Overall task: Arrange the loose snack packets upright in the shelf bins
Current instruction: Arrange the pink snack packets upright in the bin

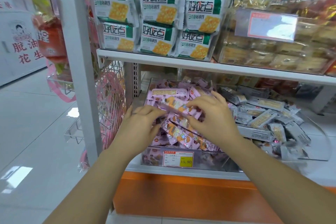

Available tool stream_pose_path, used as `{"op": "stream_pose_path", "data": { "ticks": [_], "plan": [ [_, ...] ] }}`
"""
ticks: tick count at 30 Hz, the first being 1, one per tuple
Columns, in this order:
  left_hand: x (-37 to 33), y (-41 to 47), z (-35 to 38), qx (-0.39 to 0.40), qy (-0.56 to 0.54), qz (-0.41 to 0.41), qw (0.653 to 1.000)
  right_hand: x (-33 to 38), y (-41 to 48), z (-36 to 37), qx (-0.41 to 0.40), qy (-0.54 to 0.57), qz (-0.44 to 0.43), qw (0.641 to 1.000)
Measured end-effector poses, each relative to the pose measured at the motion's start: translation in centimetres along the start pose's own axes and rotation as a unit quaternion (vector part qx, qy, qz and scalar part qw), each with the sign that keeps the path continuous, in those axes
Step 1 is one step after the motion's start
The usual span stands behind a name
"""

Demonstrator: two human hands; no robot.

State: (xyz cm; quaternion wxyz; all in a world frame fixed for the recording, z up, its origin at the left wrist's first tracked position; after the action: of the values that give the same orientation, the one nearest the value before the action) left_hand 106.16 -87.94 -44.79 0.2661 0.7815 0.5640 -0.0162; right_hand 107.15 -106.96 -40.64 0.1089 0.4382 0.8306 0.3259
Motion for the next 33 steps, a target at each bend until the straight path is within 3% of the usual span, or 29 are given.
{"op": "stream_pose_path", "data": {
  "ticks": [2,5,8,12,18,20,23,27,33],
  "plan": [
    [-0.3,0.0,0.4,0.012,0.014,0.007,1.000,-0.8,-1.0,-1.2,-0.075,0.066,0.036,0.994],
    [-0.6,0.2,1.1,0.035,0.035,0.010,0.999,-2.7,-1.7,-2.6,-0.125,0.101,0.142,0.977],
    [-1.0,0.3,1.4,0.041,0.045,0.013,0.998,-4.8,-1.1,-2.7,-0.105,0.103,0.245,0.958],
    [-1.3,0.3,1.8,0.010,0.063,0.054,0.997,-6.5,0.0,-1.5,-0.015,0.094,0.287,0.953],
    [-1.2,0.4,1.7,0.051,0.074,0.025,0.996,-5.9,-0.8,-2.6,-0.003,0.114,0.252,0.961],
    [-1.1,0.5,1.5,0.071,0.063,0.020,0.995,-5.1,-1.3,-3.3,-0.020,0.100,0.215,0.971],
    [-0.8,0.1,0.6,0.039,-0.012,0.027,0.999,-2.7,-1.8,-3.7,-0.020,0.091,0.133,0.987],
    [0.6,-1.0,-0.8,-0.014,-0.063,0.028,0.998,0.3,-1.7,-2.1,0.077,0.156,0.094,0.980],
    [1.7,-2.5,-1.7,-0.024,-0.084,0.016,0.996,2.1,-1.8,2.2,0.238,0.102,0.097,0.961]
  ]
}}
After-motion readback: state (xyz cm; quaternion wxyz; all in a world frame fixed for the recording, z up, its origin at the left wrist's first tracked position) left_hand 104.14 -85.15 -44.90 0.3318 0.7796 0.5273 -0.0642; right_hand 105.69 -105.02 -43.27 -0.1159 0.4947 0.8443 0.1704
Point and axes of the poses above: each hand's wrist, its own y-axis towards the middle knuckle, its own z-axis out of the palm, x = y × z, the point moved 4 cm from there along y, towards the middle knuckle, and after that the axes turned 2 degrees about x, right-handed, at the moved point
